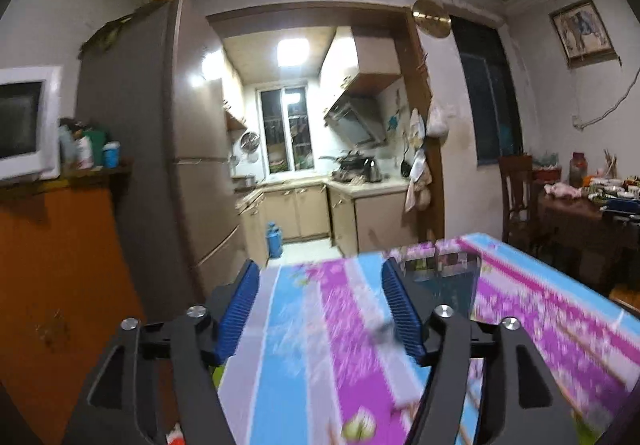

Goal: Organize utensils
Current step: 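Open the left tool over the blue holder while the right tool drops its chopstick in, then move both tools back down to the remaining chopsticks on the table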

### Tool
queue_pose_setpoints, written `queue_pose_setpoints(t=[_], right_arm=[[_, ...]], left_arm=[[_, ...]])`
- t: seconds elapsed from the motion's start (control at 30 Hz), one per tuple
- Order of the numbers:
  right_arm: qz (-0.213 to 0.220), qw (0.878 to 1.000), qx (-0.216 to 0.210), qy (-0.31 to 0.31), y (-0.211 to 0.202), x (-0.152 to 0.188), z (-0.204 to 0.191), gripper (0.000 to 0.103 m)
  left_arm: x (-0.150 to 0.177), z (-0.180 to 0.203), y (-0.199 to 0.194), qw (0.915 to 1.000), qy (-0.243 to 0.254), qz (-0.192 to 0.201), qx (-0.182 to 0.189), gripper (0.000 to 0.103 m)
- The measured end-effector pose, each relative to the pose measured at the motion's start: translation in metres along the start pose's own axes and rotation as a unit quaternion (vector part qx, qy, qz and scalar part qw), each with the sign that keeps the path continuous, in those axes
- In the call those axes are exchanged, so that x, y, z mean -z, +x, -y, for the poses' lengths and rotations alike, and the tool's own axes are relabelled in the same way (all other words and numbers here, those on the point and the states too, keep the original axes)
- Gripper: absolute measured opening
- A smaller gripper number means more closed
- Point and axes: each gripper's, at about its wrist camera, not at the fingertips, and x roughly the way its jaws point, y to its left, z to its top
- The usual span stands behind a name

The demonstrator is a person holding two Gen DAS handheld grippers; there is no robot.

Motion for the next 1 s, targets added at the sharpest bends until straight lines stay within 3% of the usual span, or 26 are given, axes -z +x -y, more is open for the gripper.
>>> queue_pose_setpoints(t=[0.03,0.1,0.23,0.43,0.6,0.77,0.87,1.0], right_arm=[[-0.006,1.000,0.001,0.006,-0.005,0.009,0.002,0.054],[-0.022,1.000,-0.002,0.020,-0.016,0.029,0.004,0.069],[-0.041,0.999,0.017,0.027,-0.039,0.071,-0.004,0.069],[-0.079,0.996,0.021,0.039,-0.062,0.127,-0.021,0.068],[-0.096,0.995,0.008,0.017,-0.074,0.167,-0.050,0.041],[-0.105,0.994,-0.007,-0.040,-0.076,0.189,-0.077,0.028],[-0.114,0.992,-0.036,-0.039,-0.073,0.196,-0.086,0.019],[-0.114,0.990,-0.056,-0.060,-0.069,0.200,-0.105,0.017]], left_arm=[[0.012,-0.003,-0.013,0.9999,-0.006,-0.010,0.004,0.076],[0.032,-0.006,-0.035,0.9996,-0.019,-0.018,0.006,0.078],[0.075,-0.001,-0.068,0.9981,-0.026,-0.054,0.008,0.079],[0.130,0.040,-0.100,0.9936,0.023,-0.105,0.034,0.078],[0.165,0.074,-0.117,0.9898,0.059,-0.123,0.041,0.076],[0.184,0.083,-0.123,0.9893,0.037,-0.137,0.036,0.075],[0.193,0.086,-0.122,0.9876,0.033,-0.147,0.042,0.068],[0.196,0.089,-0.126,0.9880,0.030,-0.144,0.047,0.068]])
